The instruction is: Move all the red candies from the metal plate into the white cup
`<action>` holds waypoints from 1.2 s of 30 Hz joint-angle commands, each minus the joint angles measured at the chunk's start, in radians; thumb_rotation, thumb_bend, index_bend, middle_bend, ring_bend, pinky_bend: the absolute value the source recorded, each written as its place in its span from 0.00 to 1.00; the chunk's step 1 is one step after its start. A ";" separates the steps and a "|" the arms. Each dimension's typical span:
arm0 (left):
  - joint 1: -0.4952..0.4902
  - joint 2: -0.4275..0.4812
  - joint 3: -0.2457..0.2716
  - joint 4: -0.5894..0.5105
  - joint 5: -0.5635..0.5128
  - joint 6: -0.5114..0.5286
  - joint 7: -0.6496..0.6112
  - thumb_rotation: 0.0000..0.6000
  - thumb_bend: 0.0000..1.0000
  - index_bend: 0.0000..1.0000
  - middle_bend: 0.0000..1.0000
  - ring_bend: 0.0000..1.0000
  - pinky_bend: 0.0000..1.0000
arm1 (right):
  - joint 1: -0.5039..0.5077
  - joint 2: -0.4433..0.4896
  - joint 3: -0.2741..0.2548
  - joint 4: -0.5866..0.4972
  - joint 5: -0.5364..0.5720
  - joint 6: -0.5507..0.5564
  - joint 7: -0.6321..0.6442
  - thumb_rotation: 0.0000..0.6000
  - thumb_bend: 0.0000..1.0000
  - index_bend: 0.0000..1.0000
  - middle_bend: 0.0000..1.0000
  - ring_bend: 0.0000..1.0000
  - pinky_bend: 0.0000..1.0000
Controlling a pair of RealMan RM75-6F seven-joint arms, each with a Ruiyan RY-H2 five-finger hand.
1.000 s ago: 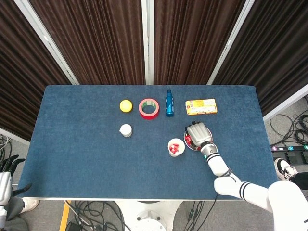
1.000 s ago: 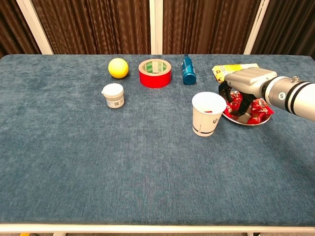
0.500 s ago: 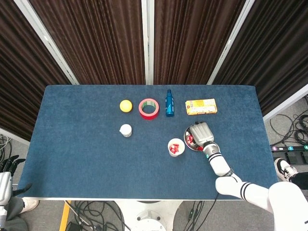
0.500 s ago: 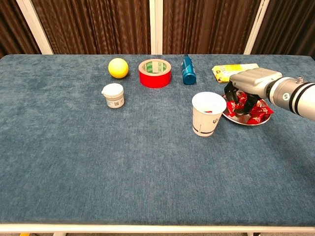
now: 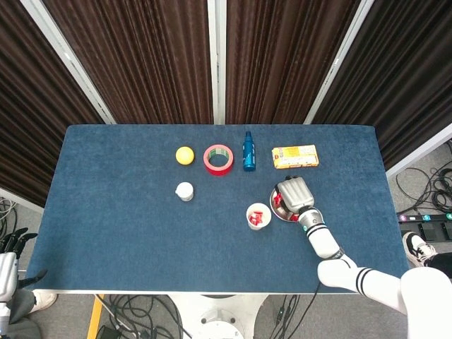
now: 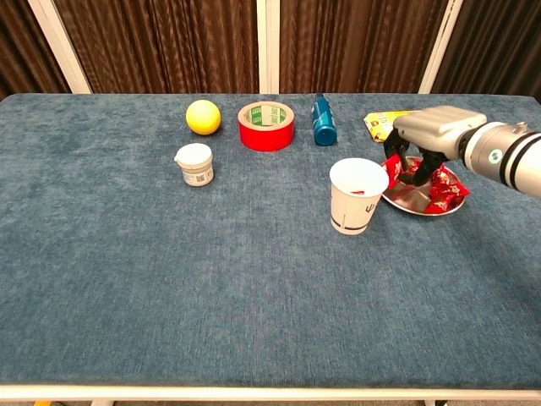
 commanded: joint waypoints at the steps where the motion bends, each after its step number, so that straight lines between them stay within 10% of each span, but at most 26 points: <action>1: 0.001 0.002 -0.001 -0.002 0.002 0.003 0.000 1.00 0.10 0.30 0.25 0.17 0.28 | -0.017 0.065 0.017 -0.086 -0.027 0.042 0.023 1.00 0.38 0.61 0.51 0.27 0.35; 15: 0.005 0.010 0.000 -0.015 0.009 0.017 0.005 1.00 0.10 0.30 0.25 0.17 0.28 | -0.010 0.288 0.050 -0.469 -0.083 0.070 0.030 1.00 0.38 0.62 0.52 0.27 0.35; 36: 0.011 -0.001 0.002 0.011 0.002 0.010 -0.017 1.00 0.10 0.30 0.25 0.17 0.28 | 0.015 0.159 0.008 -0.398 -0.103 0.078 0.059 1.00 0.36 0.54 0.42 0.23 0.35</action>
